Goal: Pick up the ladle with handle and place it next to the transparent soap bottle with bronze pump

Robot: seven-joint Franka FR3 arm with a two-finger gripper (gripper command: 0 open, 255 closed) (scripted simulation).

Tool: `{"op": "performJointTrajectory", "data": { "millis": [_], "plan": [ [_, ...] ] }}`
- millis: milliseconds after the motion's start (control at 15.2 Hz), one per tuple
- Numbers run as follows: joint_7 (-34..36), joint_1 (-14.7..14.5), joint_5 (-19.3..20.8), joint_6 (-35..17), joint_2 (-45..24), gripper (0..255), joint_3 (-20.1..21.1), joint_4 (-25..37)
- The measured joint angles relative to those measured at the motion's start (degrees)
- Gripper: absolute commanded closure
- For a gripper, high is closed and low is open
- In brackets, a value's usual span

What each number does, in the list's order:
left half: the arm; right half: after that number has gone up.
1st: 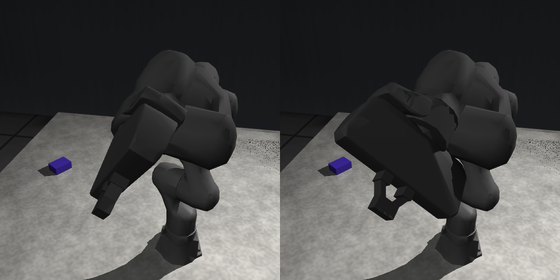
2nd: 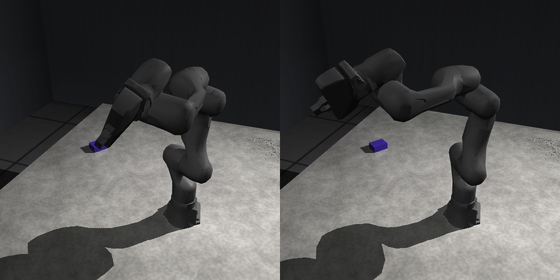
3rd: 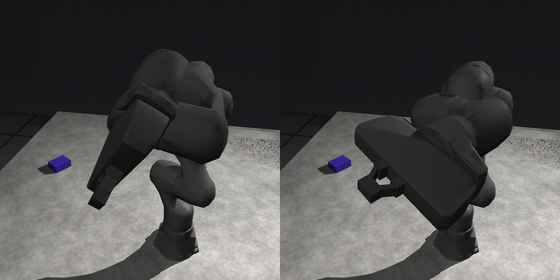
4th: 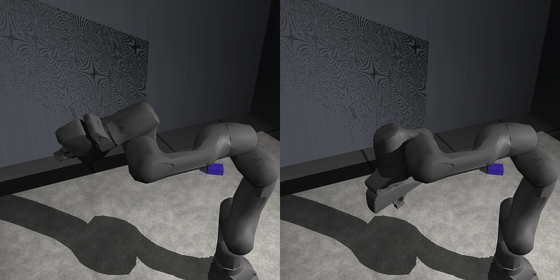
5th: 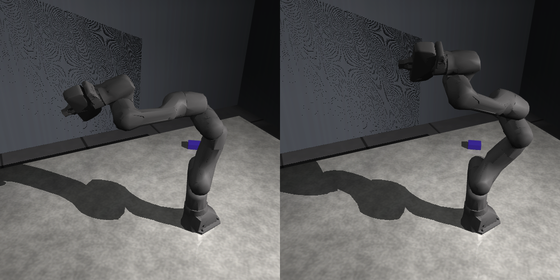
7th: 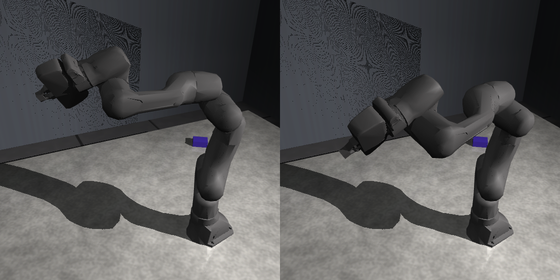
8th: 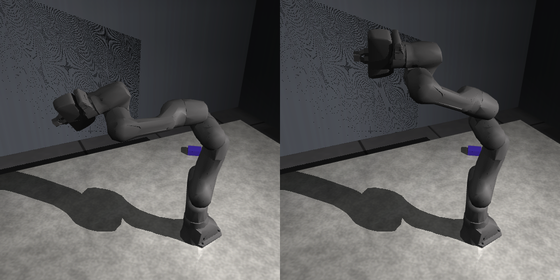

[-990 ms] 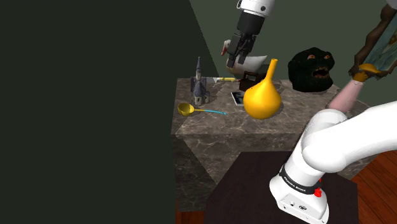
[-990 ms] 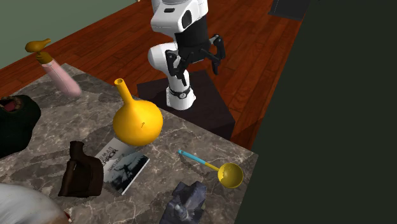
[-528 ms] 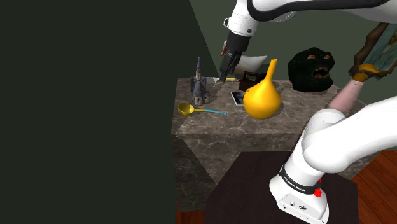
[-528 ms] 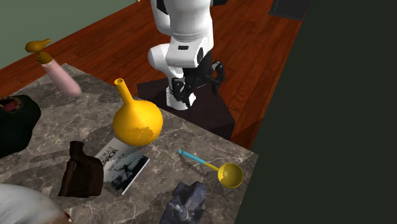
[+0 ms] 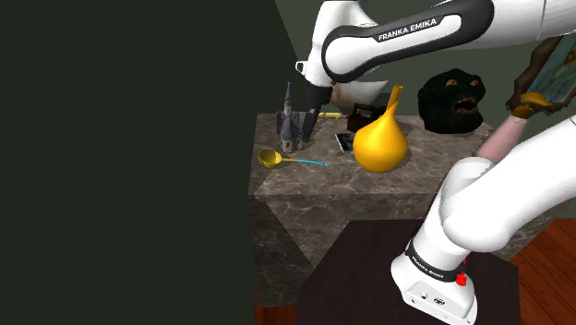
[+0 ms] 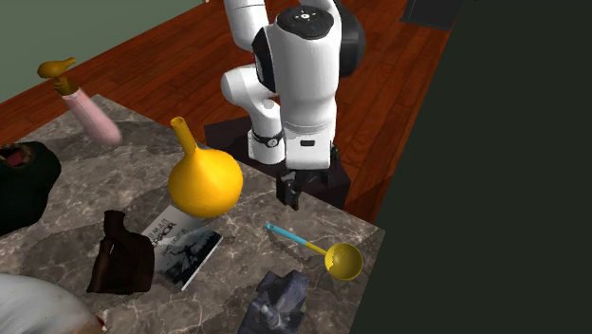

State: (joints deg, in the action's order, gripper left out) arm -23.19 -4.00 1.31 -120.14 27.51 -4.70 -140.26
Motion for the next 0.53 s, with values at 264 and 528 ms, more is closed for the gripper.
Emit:
{"op": "performJointTrajectory", "data": {
  "millis": [264, 528],
  "plan": [
    [-4.95, -0.96, 2.30, -8.49, -6.55, 0, -0.23, -1.36],
    [-9.97, -1.47, 4.80, -16.79, -14.67, 0, -0.70, -0.78]
  ]
}}
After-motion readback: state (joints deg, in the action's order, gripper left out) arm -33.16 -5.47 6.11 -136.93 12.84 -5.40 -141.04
